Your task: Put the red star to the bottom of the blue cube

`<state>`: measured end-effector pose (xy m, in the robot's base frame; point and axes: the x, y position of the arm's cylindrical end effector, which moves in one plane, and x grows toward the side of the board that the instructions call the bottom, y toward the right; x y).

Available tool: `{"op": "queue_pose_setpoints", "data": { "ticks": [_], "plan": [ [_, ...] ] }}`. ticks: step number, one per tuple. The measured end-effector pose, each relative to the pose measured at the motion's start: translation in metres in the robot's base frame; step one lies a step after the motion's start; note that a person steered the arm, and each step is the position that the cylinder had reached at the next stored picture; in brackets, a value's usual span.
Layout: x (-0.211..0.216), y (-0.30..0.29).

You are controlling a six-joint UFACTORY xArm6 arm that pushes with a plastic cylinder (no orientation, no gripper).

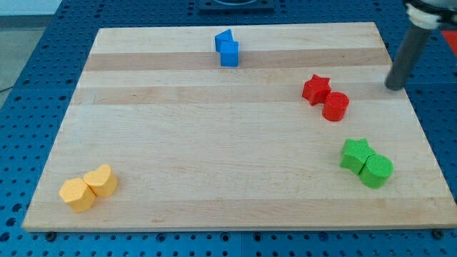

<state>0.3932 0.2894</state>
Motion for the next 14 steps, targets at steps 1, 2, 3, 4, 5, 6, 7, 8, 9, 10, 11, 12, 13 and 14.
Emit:
{"op": "queue_pose_setpoints", "data": {
  "ticks": [1, 2, 3, 4, 5, 6, 7, 8, 9, 10, 11, 12, 13, 14],
  "plan": [
    [0.049, 0.003],
    [0.056, -0.036],
    [0.014, -0.101],
    [-0.033, -0.164],
    [-0.044, -0.187],
    [-0.039, -0.146],
    [-0.009, -0.096],
    [0.023, -0.078],
    [0.048, -0.078],
    [0.058, -0.105],
    [0.033, -0.188],
    [0.007, -0.257],
    [0.022, -0.264],
    [0.039, -0.245]
  ]
}}
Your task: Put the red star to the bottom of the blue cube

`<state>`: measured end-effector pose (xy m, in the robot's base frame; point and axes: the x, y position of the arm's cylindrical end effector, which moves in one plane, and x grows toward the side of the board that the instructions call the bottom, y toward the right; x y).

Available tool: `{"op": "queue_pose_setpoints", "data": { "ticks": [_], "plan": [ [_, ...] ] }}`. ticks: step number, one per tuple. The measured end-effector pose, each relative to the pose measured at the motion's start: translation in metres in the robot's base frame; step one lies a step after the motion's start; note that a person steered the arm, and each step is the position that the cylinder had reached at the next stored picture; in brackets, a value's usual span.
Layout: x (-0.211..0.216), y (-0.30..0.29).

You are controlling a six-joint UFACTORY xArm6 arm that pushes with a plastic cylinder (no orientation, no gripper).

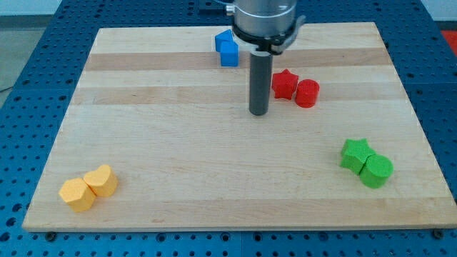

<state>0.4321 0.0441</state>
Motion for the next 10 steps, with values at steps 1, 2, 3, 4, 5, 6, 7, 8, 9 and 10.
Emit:
{"op": "queue_pose_setpoints", "data": {
  "ticks": [1, 2, 3, 4, 5, 6, 7, 8, 9, 10],
  "plan": [
    [0.018, 0.051],
    [0.005, 0.087],
    [-0.028, 0.08],
    [-0.051, 0.047],
    [-0.05, 0.041],
    [-0.058, 0.036],
    [-0.087, 0.004],
    [-0.097, -0.021],
    [-0.097, -0.021],
    [-0.097, -0.021]
  ]
}}
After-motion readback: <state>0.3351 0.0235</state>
